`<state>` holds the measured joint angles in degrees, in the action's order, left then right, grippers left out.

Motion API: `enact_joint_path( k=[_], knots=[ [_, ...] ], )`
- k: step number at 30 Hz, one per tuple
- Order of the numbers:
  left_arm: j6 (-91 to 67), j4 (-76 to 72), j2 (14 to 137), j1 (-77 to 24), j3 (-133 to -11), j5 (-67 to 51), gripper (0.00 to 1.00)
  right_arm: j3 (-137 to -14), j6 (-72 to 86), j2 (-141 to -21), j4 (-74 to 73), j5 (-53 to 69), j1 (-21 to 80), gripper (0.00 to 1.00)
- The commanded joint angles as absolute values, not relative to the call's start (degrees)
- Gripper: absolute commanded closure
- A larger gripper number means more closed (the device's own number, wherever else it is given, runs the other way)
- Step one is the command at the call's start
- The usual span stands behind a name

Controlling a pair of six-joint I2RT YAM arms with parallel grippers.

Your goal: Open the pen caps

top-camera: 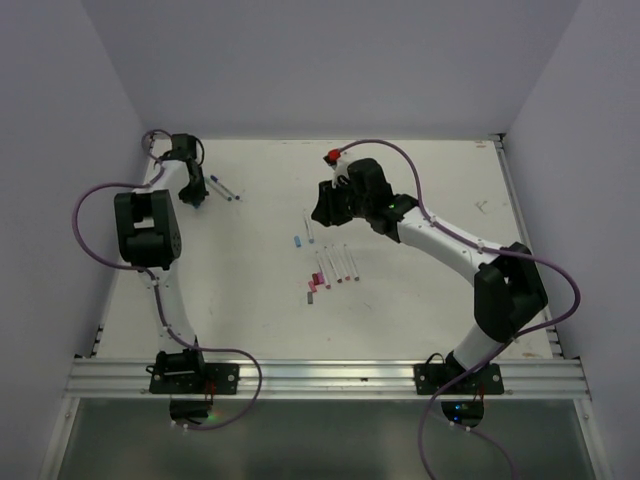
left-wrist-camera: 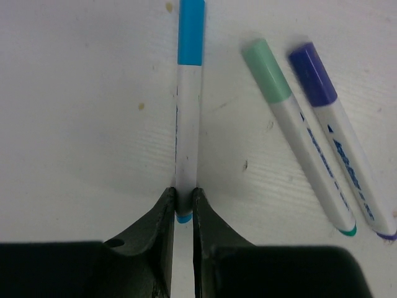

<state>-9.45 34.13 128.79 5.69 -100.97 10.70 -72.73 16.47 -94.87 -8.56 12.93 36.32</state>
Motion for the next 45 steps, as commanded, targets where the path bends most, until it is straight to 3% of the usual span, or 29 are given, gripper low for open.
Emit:
enact_joint_path(
  k=[1,13,18,24,29,32,45],
  knots=[
    [-11.8,29.2,120.5,5.3,-93.4,7.3,1.0,-72.4,16.8,-93.8,-7.4,13.0,36.1,0.66],
    [-17.2,16.5,95.6,4.7,-71.2,1.6,1.0,-72.9,20.6,-96.9,-6.6,16.0,36.2,0.66],
    [-21.7,9.0,84.3,4.7,-58.4,-11.5,1.0,-72.1,26.0,-98.4,-0.7,24.4,36.3,0.66],
    [-37.7,-20.2,76.0,3.1,-36.9,-39.0,1.0,-71.0,35.2,-101.4,12.7,31.5,38.2,0.65],
    [-48.9,-42.7,70.8,-4.1,-23.7,-39.5,1.0,-69.4,43.1,-103.8,23.5,33.4,38.8,0.64],
    [-53.9,-50.3,69.8,-6.7,-20.3,-38.9,1.0,-68.0,45.8,-104.8,28.6,34.0,39.2,0.63],
    [-54.8,-50.0,69.3,-9.2,-20.2,-40.1,1.0,-65.7,47.1,-105.7,33.1,32.1,40.2,0.63]
  ],
)
